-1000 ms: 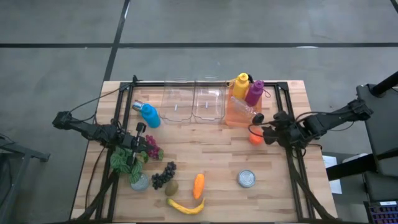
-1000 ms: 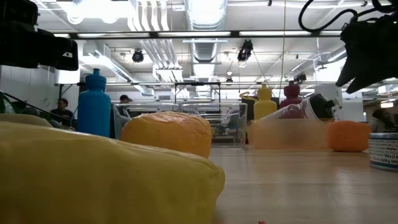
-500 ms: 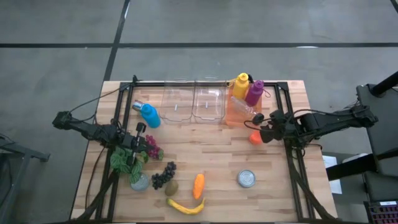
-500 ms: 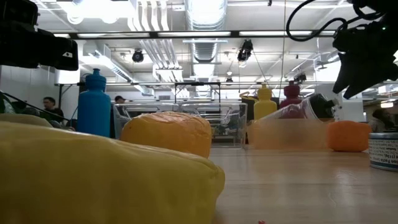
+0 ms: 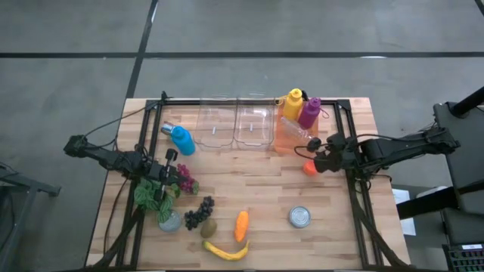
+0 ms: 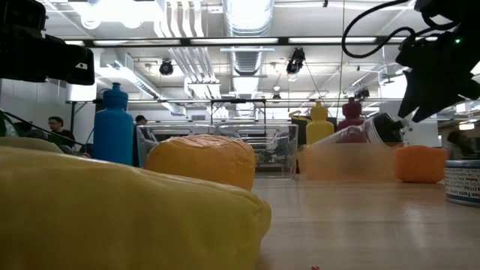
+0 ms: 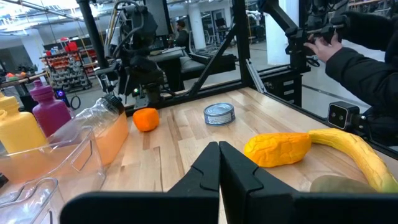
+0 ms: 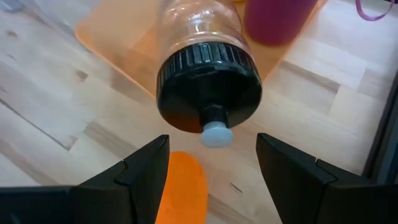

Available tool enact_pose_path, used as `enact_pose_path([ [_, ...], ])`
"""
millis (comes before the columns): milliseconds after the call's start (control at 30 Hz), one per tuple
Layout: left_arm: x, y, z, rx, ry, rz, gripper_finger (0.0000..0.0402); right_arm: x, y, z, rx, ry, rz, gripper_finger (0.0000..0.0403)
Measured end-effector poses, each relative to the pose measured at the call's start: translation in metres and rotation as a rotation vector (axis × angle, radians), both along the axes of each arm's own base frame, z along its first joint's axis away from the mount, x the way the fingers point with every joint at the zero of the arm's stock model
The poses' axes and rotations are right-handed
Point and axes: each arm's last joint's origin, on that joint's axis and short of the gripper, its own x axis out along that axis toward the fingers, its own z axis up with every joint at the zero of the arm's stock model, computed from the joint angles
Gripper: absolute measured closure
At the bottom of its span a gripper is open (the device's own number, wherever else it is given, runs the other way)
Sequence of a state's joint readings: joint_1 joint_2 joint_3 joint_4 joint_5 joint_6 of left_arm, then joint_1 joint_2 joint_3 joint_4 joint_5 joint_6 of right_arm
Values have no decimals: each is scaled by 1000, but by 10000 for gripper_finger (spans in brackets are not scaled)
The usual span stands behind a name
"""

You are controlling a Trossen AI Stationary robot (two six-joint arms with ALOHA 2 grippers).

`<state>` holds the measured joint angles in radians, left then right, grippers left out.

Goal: Pick & Place Food Item
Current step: Put the transparent water bottle into the orange bin

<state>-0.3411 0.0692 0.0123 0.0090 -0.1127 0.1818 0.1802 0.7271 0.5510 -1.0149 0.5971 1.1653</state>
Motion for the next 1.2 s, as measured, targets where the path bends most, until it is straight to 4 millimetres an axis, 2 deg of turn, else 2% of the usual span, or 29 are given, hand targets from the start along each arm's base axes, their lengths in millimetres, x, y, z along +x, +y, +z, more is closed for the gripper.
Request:
enact_pose_path([
  [867,0,0,0,0,0,0,400,0,-3,-16,-41,-17,-62,166],
  [1200,0,0,0,0,0,0,400,4,-2,-15,-73,-16,4,166],
])
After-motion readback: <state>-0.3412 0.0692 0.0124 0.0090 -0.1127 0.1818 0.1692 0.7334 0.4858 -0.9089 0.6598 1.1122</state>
